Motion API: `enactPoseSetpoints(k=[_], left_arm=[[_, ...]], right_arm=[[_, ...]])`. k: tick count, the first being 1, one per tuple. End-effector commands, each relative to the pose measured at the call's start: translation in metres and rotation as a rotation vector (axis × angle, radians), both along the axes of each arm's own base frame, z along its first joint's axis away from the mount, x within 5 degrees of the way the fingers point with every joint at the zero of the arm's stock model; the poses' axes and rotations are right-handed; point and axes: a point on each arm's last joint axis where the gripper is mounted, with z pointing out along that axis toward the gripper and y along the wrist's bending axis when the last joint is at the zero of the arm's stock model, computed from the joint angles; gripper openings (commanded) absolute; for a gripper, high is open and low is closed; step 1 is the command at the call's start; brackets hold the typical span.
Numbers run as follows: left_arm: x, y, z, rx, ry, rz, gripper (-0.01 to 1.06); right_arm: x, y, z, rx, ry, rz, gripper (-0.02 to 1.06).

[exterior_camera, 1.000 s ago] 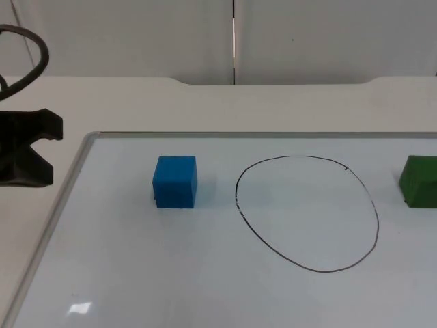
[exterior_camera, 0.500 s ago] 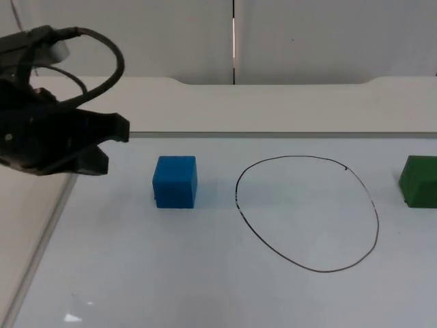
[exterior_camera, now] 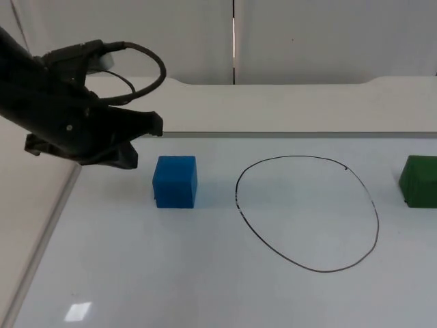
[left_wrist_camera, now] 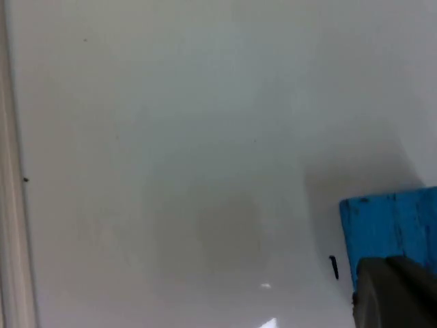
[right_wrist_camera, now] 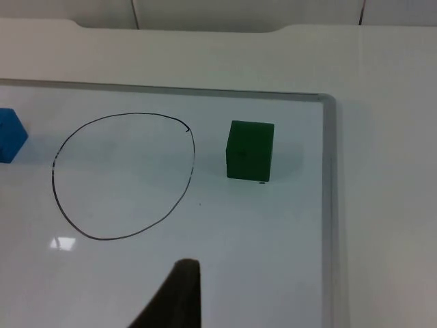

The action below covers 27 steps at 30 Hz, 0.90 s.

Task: Push the two cubes into the marked area.

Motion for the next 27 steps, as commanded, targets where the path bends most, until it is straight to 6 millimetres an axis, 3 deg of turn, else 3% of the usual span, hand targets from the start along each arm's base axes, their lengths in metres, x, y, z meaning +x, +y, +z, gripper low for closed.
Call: enactPoseSetpoints(k=[1, 10, 20, 27], left_arm=[[0.003, -0.003, -0.004, -0.015, 0.014, 0.009, 0.00], [0.013, -0.006, -0.035, -0.021, 0.089, 0.030, 0.00], [0.013, -0.008, -0.037, -0.023, 0.095, 0.032, 0.00], [0.008, -0.031, -0.037, 0.010, 0.056, -0.020, 0.00]], right_arm=[[0.000, 0.000, -0.001, -0.007, 0.001, -0.005, 1.05], [0.000, 0.000, -0.001, -0.007, 0.001, -0.005, 1.05], [0.000, 0.000, -0.001, -0.007, 0.001, -0.005, 1.05], [0.000, 0.000, -0.001, -0.007, 0.001, -0.005, 1.05]])
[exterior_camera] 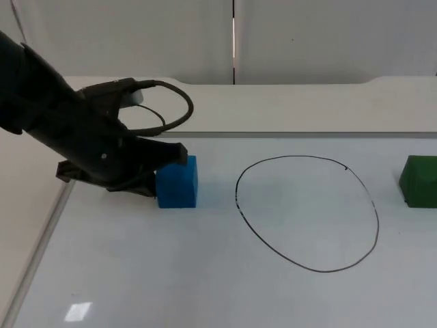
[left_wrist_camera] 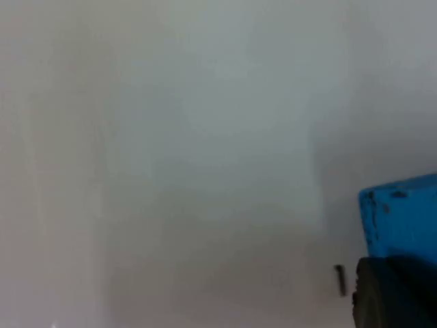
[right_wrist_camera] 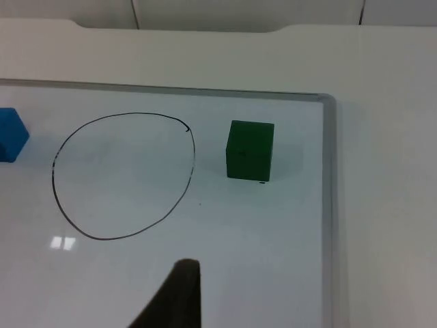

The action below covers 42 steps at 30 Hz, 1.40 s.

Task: Push the two cubes into the marked area.

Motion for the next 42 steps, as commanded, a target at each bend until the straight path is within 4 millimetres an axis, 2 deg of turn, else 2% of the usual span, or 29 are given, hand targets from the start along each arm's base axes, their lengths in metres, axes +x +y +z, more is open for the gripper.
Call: enactPoseSetpoints(k=[1, 4, 20, 42], left_arm=[[0.000, -0.007, 0.002, 0.003, -0.019, -0.002, 0.00], [-0.001, -0.013, 0.002, 0.018, -0.039, -0.010, 0.00], [0.000, -0.014, 0.002, 0.039, -0.067, -0.012, 0.00], [-0.011, -0.047, 0.004, 0.080, -0.135, -0.077, 0.00]], right_arm=[[0.000, 0.000, -0.001, -0.007, 0.001, -0.005, 1.05], [0.000, 0.000, -0.001, -0.007, 0.001, -0.005, 1.05], [0.000, 0.000, -0.001, -0.007, 0.001, -0.005, 1.05], [0.000, 0.000, -0.001, -0.007, 0.001, -0.005, 1.05]])
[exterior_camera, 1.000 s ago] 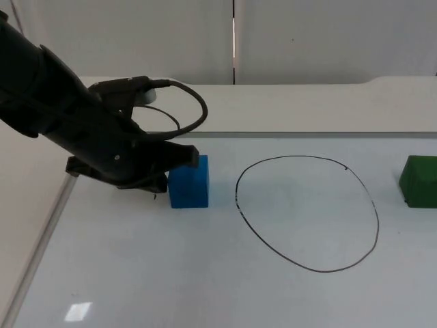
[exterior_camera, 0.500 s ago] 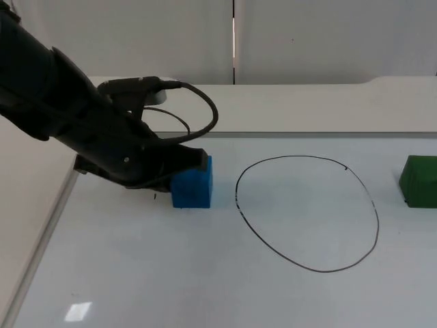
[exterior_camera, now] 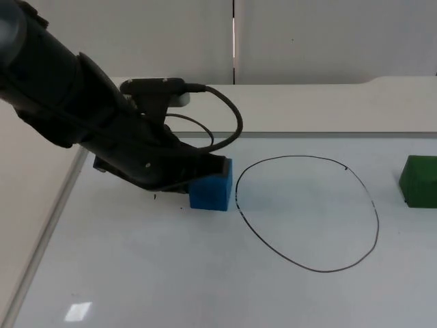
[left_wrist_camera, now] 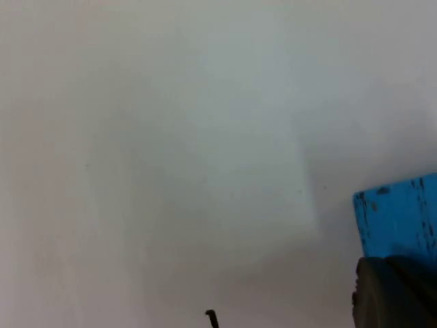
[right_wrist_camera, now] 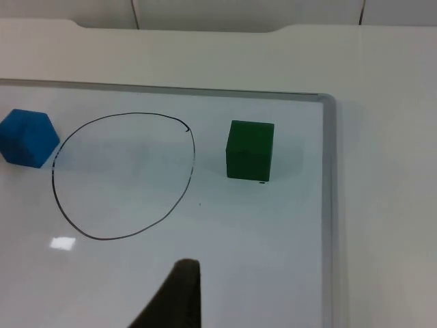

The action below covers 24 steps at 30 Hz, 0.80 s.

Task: Push the two cubes into the marked area.

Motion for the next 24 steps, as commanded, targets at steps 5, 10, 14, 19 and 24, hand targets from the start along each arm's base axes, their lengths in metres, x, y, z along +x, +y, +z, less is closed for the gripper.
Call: enactPoseSetpoints(k=[5, 10, 14, 19, 24], left_arm=[[0.002, -0.001, 0.002, 0.002, -0.020, 0.014, 0.00], [0.000, -0.005, 0.002, -0.009, -0.008, 0.010, 0.00], [-0.002, -0.008, 0.002, -0.010, -0.008, 0.004, 0.00], [0.001, -0.011, 0.005, -0.026, -0.009, 0.000, 0.00], [0.005, -0.015, 0.010, -0.052, -0.015, 0.002, 0.00]], right_arm=[[0.000, 0.000, -0.001, -0.007, 0.001, -0.005, 1.05], [0.000, 0.000, -0.001, -0.007, 0.001, -0.005, 1.05], [0.000, 0.000, -0.001, -0.007, 0.001, -0.005, 1.05], [0.000, 0.000, -0.001, -0.007, 0.001, -0.005, 1.05], [0.000, 0.000, -0.001, -0.007, 0.001, -0.005, 1.05]])
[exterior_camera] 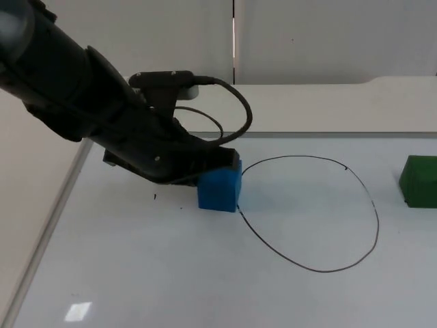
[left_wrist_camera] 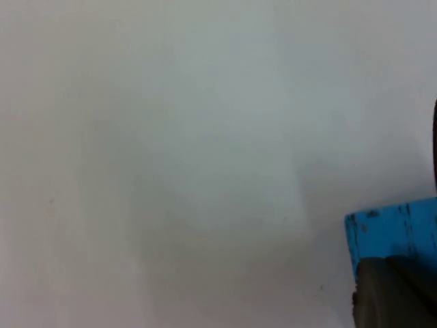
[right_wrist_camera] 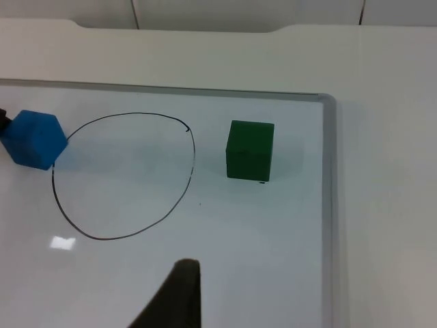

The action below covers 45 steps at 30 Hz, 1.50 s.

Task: Push the two cubes into the marked area.

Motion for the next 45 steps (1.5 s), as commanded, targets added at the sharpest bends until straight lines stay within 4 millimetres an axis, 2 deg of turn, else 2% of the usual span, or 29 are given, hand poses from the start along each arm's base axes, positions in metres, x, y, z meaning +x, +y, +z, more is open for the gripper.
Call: enactPoseSetpoints(k=[1, 21, 30, 45], left_arm=[[0.000, -0.004, 0.002, -0.032, 0.012, 0.019, 0.00], [-0.006, -0.009, 0.001, -0.083, 0.082, 0.006, 0.00], [-0.015, -0.027, 0.001, -0.068, 0.060, -0.031, 0.00], [-0.015, -0.029, 0.001, -0.065, 0.051, -0.027, 0.00]], right_arm=[[0.000, 0.000, -0.001, -0.007, 0.001, -0.005, 1.05], [0.000, 0.000, -0.001, -0.007, 0.001, -0.005, 1.05], [0.000, 0.000, -0.001, -0.007, 0.001, -0.005, 1.05], [0.000, 0.000, -0.001, -0.007, 0.001, -0.005, 1.05]])
